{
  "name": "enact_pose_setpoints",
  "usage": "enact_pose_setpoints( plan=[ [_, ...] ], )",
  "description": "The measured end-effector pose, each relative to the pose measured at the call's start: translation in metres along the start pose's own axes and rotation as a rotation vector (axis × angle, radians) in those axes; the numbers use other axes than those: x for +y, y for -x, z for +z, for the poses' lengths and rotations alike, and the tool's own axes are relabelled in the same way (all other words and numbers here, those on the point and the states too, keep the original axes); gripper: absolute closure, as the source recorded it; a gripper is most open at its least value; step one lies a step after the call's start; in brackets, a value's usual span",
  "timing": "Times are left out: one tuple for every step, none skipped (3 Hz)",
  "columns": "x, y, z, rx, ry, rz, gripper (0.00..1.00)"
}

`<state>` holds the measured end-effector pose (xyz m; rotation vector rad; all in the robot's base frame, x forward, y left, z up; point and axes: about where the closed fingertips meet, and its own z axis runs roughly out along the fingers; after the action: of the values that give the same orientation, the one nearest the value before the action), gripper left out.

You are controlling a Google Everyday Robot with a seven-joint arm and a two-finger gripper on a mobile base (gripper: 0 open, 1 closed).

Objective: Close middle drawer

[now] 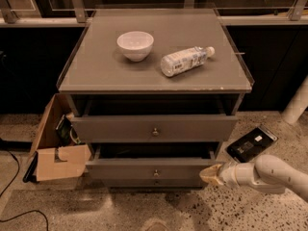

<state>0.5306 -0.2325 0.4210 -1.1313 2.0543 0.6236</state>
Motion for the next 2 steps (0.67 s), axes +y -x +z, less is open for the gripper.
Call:
enact_pose_setpoints(
  plan=[
    [-0.006,-0.004,0.012,0.003,-0.006,0.015,1.00],
    [-0.021,0.002,0.026,0.011,-0.017,-0.001,1.00]
  ],
)
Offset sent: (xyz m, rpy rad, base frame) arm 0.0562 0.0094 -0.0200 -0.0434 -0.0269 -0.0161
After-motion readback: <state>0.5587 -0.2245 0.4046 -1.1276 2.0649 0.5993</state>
